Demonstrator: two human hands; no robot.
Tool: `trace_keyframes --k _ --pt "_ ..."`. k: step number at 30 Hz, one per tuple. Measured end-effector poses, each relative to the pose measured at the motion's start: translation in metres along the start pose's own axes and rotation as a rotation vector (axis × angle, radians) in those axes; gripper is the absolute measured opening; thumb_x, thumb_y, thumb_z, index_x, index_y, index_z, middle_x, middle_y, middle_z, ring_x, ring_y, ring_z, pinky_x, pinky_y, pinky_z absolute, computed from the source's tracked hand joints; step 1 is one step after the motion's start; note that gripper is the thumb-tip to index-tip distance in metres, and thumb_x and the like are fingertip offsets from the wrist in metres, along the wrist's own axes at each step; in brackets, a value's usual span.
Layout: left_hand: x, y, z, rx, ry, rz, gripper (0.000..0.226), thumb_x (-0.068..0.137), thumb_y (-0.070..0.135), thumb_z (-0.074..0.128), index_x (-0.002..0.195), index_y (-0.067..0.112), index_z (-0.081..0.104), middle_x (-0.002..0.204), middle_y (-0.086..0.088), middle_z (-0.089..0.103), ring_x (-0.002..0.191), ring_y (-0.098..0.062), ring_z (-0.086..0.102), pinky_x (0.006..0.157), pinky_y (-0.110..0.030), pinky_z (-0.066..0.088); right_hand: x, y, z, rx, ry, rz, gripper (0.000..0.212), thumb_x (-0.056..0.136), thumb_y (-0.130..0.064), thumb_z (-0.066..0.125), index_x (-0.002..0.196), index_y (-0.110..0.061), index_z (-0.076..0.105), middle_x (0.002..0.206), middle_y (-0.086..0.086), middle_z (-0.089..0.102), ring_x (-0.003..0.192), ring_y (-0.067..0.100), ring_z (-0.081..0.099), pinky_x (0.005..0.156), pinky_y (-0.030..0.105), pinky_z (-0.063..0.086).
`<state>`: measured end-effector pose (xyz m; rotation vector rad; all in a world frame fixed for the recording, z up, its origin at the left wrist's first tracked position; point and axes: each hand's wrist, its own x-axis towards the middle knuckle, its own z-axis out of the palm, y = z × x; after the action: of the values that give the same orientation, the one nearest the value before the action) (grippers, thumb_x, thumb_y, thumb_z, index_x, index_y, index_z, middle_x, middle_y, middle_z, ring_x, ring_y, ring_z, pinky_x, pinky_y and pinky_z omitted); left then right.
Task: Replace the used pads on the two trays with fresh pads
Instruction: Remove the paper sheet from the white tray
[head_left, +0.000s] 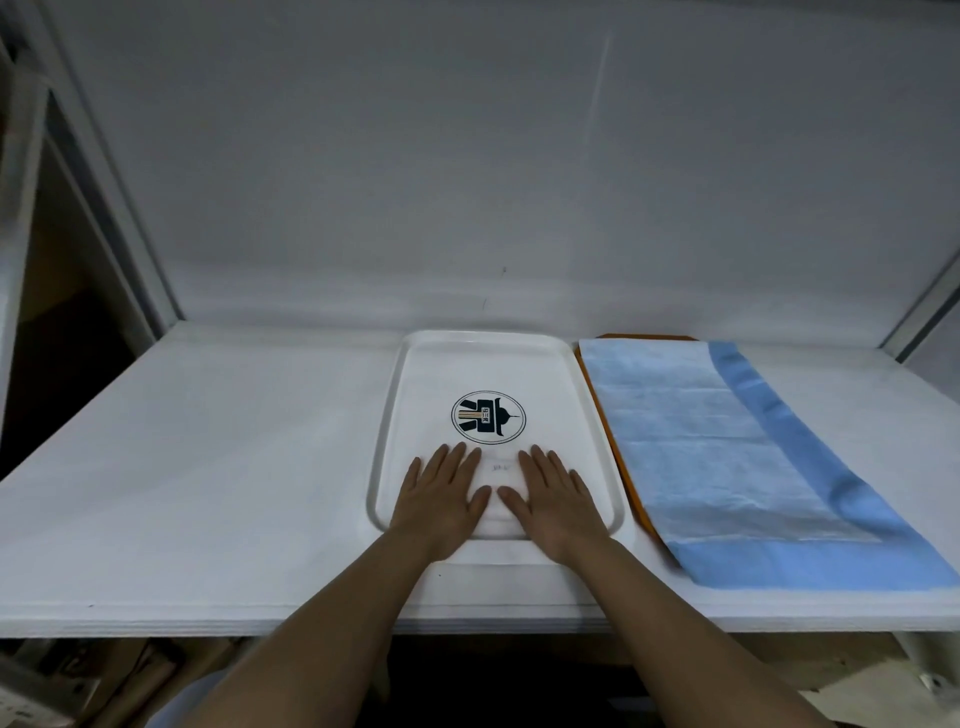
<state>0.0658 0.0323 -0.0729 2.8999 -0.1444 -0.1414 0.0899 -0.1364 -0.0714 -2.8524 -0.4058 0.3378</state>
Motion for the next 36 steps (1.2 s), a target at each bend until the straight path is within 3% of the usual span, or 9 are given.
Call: trace_keyframes --k 6,8,12,14,18,22,27,32,36 --pt "0.002 -0.003 -0.006 0.019 -0.051 0.018 0.058 0.101 0.048 0.015 0.152 0.027 0.000 0.160 0.005 -0.005 0.147 -0.014 -0.008 0.119 -0.038 -0.006 -0.001 0.000 0.000 -0.050 0.063 -0.007 0.061 0.099 -0.052 0.012 0.153 -0.023 0.004 0.160 -0.003 -0.004 0.147 0.017 -0.009 0.120 0.037 -0.003" --pt "-0.003 -0.004 -0.008 0.091 -0.004 0.046 0.065 0.094 0.052 -0.001 0.153 0.025 0.004 0.160 0.004 -0.001 0.147 -0.015 -0.005 0.118 -0.037 -0.006 -0.008 -0.001 -0.003 -0.069 0.112 -0.038 0.068 0.092 -0.050 -0.002 0.151 -0.023 0.017 0.160 -0.002 0.007 0.148 0.019 -0.002 0.118 0.038 0.001" --pt "-0.016 -0.005 -0.009 0.109 0.042 0.093 0.097 0.065 0.050 -0.020 0.151 0.023 0.016 0.160 0.004 0.010 0.147 -0.012 0.006 0.118 -0.033 -0.001 -0.016 0.002 -0.015 -0.135 0.175 -0.183 0.054 0.085 -0.020 0.025 0.125 -0.013 0.061 0.136 0.008 0.055 0.125 0.029 0.052 0.098 0.041 0.045" --pt "-0.019 -0.006 -0.012 0.049 0.035 0.071 0.085 0.075 0.052 -0.010 0.151 0.024 0.019 0.159 0.005 0.012 0.147 -0.012 0.008 0.118 -0.034 0.002 -0.020 0.002 -0.020 -0.091 0.190 -0.261 0.047 0.096 -0.012 0.030 0.142 -0.009 0.041 0.151 0.008 0.034 0.139 0.024 0.035 0.108 0.035 0.036" --pt "-0.024 -0.007 -0.015 0.114 -0.073 0.086 0.081 0.081 0.062 -0.002 0.153 0.024 0.004 0.160 0.005 -0.001 0.147 -0.013 -0.002 0.118 -0.037 -0.002 -0.026 0.005 -0.025 -0.058 -0.096 -0.154 0.065 0.100 -0.047 0.028 0.153 -0.019 0.004 0.160 -0.003 -0.005 0.147 0.012 -0.004 0.119 0.034 0.008" --pt "-0.023 -0.004 -0.015 0.108 -0.161 0.042 0.066 0.098 0.054 0.017 0.152 0.023 -0.008 0.159 0.004 -0.013 0.146 -0.012 -0.013 0.119 -0.038 -0.007 -0.023 0.004 -0.017 -0.095 -0.133 -0.119 0.072 0.098 -0.054 0.027 0.152 -0.018 -0.005 0.159 -0.003 -0.014 0.146 0.012 -0.012 0.119 0.037 -0.001" --pt "-0.016 -0.003 -0.011 0.191 -0.198 0.028 0.069 0.098 0.056 0.017 0.151 0.022 -0.013 0.158 0.003 -0.018 0.146 -0.014 -0.015 0.119 -0.040 -0.007 -0.019 -0.001 -0.020 -0.108 -0.184 -0.089 0.074 0.098 -0.051 0.031 0.152 -0.017 -0.007 0.158 -0.002 -0.016 0.146 0.013 -0.012 0.119 0.040 0.002" --pt "-0.010 0.002 -0.022 0.246 -0.095 0.076 0.068 0.096 0.044 0.035 0.152 0.014 0.010 0.159 -0.005 0.011 0.146 -0.021 0.010 0.119 -0.040 0.003 -0.017 -0.004 -0.030 -0.308 0.008 -0.168 0.068 0.095 -0.046 0.042 0.148 -0.010 0.020 0.153 0.010 0.025 0.139 0.027 0.026 0.106 0.040 0.030" --pt "-0.006 0.009 -0.025 0.249 0.112 0.124 0.047 0.090 0.029 0.046 0.134 0.013 0.043 0.131 -0.007 0.052 0.120 -0.025 0.050 0.102 -0.031 0.031 -0.012 -0.010 -0.034 -0.454 0.235 -0.323 0.038 0.085 -0.032 0.057 0.116 -0.009 0.057 0.101 0.013 0.064 0.090 0.031 0.063 0.066 0.032 0.034"
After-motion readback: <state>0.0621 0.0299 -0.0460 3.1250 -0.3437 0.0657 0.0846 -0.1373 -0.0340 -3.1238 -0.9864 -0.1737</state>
